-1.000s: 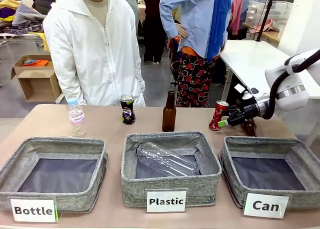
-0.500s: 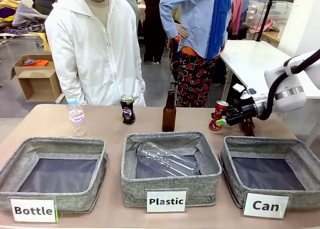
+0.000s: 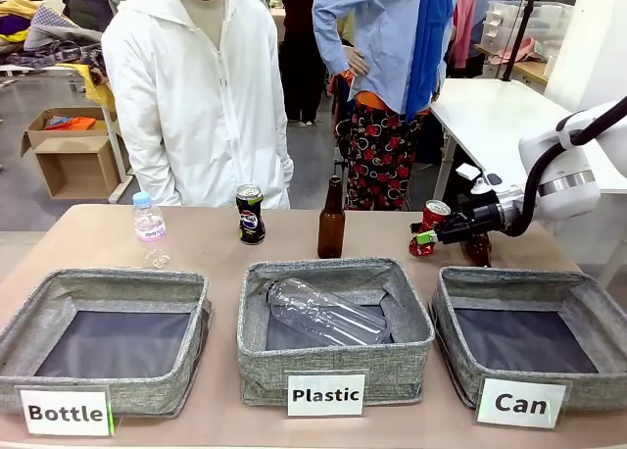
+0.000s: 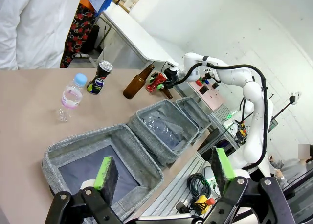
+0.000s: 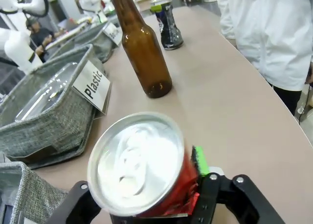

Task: Sort the can waste into the basket.
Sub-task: Pick up the can waste from the table and place it in the right Fabric basket.

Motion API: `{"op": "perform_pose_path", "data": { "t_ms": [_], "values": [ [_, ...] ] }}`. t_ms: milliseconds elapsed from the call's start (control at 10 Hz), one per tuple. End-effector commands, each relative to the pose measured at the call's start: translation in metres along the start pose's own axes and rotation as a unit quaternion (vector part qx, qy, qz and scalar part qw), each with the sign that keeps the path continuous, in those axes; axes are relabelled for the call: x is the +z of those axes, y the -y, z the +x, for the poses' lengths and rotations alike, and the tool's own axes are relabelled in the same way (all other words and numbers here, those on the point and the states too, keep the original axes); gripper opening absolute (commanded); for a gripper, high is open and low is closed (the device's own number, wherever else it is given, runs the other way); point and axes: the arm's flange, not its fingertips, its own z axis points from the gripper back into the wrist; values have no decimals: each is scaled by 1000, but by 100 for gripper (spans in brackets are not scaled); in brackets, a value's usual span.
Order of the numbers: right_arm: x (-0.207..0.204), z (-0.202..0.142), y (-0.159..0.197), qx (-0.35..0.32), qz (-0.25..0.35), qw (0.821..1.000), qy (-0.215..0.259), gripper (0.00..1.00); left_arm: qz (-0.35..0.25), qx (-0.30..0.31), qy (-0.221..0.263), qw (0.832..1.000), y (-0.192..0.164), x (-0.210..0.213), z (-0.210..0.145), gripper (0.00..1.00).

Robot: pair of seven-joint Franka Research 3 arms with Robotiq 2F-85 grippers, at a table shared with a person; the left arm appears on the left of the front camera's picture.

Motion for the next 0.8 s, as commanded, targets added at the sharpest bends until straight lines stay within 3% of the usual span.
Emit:
{"op": "perform_pose_path", "data": {
  "t_ms": [0,300,700],
  "values": [
    [3,9,0,1,-2,1000,21,0,-6,-11,8,1000,0,0,3,100],
    [6,43,-35,17,-9,1000,8,0,-6,-11,8,1000,0,0,3,100],
    [20,117,-138,-45,-40,996,-67,0,-6,-11,8,1000,0,0,3,100]
  ]
}}
